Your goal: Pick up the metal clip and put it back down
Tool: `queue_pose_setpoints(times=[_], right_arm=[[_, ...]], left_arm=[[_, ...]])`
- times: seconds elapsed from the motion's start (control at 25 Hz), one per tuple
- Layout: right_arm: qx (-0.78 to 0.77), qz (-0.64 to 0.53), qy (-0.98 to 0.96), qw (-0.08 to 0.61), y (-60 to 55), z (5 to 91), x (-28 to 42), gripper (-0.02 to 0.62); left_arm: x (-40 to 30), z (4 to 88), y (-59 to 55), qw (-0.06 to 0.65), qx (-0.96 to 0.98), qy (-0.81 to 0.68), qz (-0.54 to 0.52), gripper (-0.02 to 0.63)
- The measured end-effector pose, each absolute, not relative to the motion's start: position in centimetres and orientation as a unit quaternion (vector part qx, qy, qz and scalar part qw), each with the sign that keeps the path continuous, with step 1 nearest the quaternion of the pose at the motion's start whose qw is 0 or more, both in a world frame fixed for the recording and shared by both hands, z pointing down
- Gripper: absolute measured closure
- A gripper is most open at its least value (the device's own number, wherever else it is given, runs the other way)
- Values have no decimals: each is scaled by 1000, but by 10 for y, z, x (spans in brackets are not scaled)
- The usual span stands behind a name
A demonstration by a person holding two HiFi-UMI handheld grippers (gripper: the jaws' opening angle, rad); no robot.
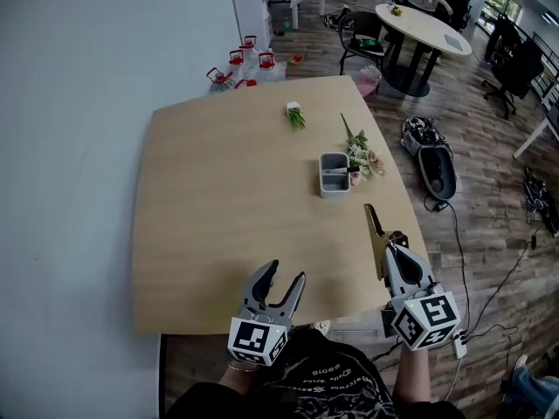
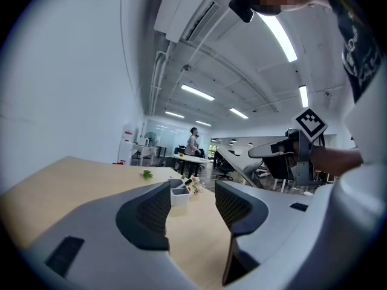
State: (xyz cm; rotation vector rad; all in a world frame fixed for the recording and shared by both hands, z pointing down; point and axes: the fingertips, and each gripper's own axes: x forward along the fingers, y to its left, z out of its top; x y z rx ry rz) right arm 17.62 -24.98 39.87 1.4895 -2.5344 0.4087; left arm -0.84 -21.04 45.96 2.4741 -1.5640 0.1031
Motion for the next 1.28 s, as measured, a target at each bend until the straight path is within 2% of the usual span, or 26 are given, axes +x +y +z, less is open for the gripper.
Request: queue_pose_setpoints(times=[0.36,1.28], right_arm=[[472,150,-864,87,-247,408,152,580],[298,207,-924,125,-274,457,7,580]], left_arm=[[-20,461,-208,110,832,-543,29,368],[-109,466,-183,122,742,-659,31,370]])
